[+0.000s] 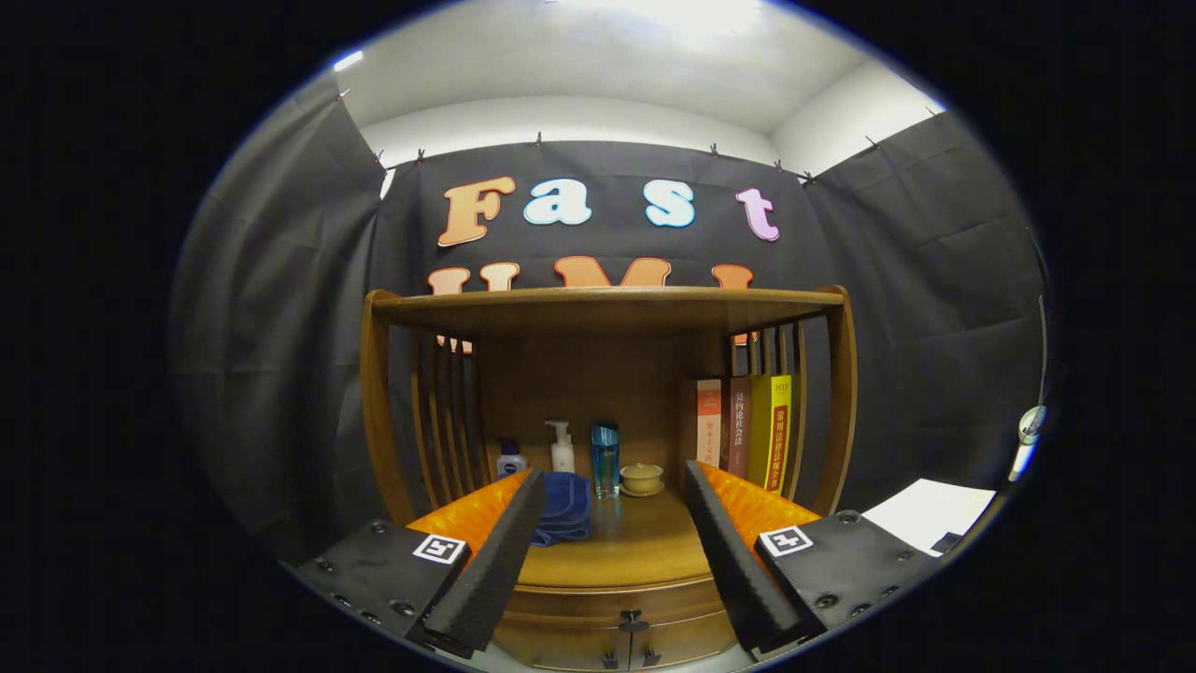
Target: Pull open the drawer, take out the items inside it, and place them on the countertop above the cabinet.
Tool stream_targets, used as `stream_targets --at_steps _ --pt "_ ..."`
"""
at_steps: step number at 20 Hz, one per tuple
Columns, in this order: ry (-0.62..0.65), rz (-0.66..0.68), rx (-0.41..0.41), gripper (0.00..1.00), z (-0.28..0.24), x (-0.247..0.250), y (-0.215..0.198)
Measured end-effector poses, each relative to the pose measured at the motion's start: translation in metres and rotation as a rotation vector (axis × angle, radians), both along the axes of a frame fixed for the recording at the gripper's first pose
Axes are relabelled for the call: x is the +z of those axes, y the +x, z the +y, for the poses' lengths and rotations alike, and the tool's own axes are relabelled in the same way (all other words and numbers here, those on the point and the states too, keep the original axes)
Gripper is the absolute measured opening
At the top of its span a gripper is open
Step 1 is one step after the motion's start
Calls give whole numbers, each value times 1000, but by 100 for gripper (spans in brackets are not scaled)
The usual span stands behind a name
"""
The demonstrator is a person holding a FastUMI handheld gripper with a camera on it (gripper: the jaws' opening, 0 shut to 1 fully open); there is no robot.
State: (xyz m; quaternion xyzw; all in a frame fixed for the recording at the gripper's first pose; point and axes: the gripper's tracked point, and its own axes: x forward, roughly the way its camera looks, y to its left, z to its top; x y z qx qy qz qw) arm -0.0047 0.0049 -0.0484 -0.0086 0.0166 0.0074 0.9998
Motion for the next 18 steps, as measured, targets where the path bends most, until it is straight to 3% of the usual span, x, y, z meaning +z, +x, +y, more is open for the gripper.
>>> stream_targets --at_steps 5,18 --pt "14 8 -11 98 -4 -31 -3" --pt "-72 56 -30 98 -20 -169 -8"
